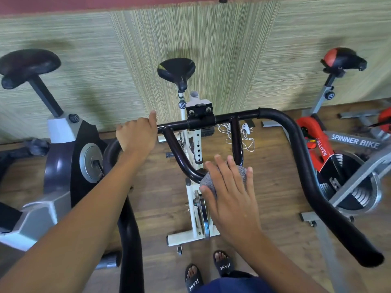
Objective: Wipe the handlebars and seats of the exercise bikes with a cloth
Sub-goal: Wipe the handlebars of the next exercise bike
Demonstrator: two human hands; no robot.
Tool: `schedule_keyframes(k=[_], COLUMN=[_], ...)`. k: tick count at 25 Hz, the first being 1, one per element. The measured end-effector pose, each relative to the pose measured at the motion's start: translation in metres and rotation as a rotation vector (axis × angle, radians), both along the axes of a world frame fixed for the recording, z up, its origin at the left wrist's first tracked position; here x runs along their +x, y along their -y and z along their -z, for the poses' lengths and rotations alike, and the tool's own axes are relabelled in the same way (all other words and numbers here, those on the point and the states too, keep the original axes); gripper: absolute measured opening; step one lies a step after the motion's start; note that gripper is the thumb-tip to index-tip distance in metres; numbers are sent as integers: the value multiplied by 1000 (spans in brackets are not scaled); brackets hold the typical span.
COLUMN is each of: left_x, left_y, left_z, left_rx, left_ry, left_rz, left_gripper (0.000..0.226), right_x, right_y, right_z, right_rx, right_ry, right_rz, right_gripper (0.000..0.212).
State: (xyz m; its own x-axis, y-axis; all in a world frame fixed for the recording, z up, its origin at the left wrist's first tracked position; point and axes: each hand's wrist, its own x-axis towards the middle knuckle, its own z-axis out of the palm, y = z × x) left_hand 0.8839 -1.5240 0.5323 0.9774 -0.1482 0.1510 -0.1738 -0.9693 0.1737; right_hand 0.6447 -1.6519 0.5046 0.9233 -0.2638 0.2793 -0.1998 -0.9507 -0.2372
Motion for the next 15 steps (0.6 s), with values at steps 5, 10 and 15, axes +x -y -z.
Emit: schedule_keyframes(k=[5,10,15], left_x=[3,5,3], left_y=[0,0,1], left_z=[6,9,8], left_rx=[1,-9,-30], left_ry=[21,54,69], left_rz=[-16,-15,-19], left_gripper=[76,77,76], right_x=[6,22,47], right_y=[8,25,44], right_z=[-8,-20,-24], right_rx=[139,343,414], right_ry=[-48,-139,-125], right_rz=[84,87,97], right_gripper=[62,64,65])
